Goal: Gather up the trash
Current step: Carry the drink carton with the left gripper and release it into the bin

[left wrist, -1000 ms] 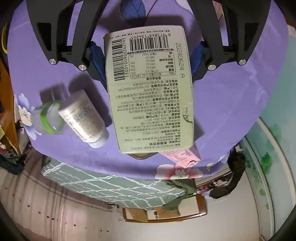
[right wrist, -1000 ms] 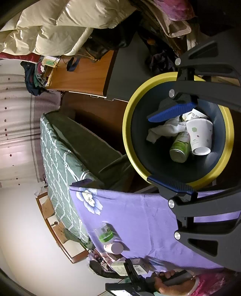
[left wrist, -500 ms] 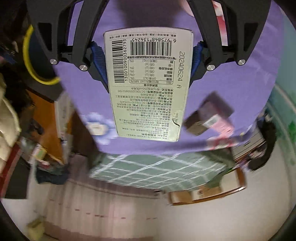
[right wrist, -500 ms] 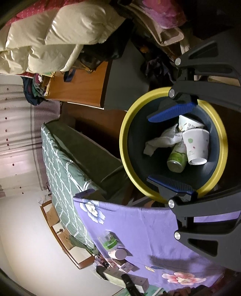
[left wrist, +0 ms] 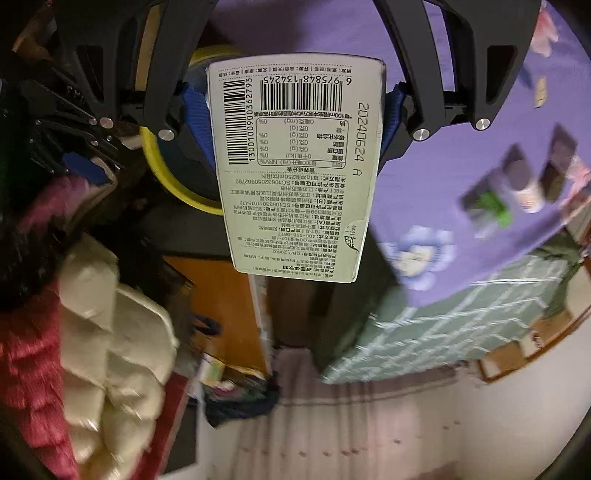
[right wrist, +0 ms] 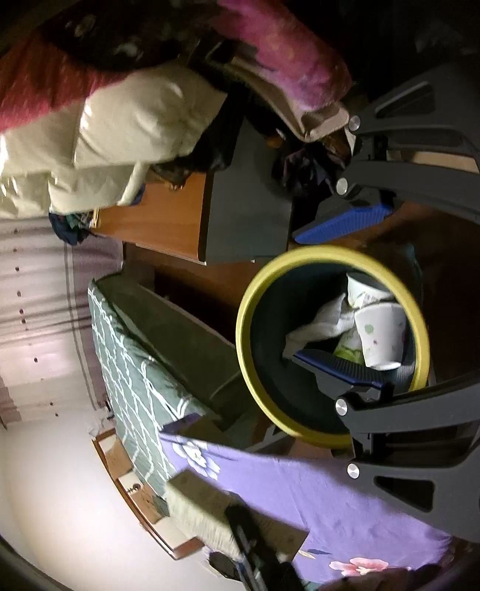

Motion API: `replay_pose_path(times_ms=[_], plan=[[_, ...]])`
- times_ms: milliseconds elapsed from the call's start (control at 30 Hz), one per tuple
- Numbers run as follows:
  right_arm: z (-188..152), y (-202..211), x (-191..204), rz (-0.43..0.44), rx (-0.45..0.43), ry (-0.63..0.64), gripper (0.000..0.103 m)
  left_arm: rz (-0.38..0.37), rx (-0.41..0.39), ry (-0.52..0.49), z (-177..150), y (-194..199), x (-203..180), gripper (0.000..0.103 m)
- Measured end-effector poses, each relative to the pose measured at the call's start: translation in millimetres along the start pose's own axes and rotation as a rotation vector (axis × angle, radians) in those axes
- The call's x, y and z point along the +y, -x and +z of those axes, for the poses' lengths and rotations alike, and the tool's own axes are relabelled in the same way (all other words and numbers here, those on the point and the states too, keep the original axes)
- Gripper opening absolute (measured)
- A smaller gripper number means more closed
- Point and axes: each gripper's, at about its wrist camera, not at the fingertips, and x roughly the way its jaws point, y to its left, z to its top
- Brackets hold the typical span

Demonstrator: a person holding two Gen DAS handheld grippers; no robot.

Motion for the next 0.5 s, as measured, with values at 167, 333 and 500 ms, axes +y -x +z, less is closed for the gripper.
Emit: replay_pose_path(times_ms=[167, 333, 500], plan=[[1.9, 6.2, -8.5, -0.018, -0.014, -0.015, 0.057, -0.067, 0.088, -0.021, 2.3, -41.3, -24.7, 0.073], [3.1, 9.1, -8.4, -0.022, -0.02, -0.015, 0.057, -0.058, 0.084, 0.006, 1.9, -43.2, -19.4, 0.09], [6.0, 1.7, 6.9, 0.008, -0.009, 0.007, 0.057, 0.008, -0.035, 0.094, -7.0, 15.3, 38.7, 0.097]])
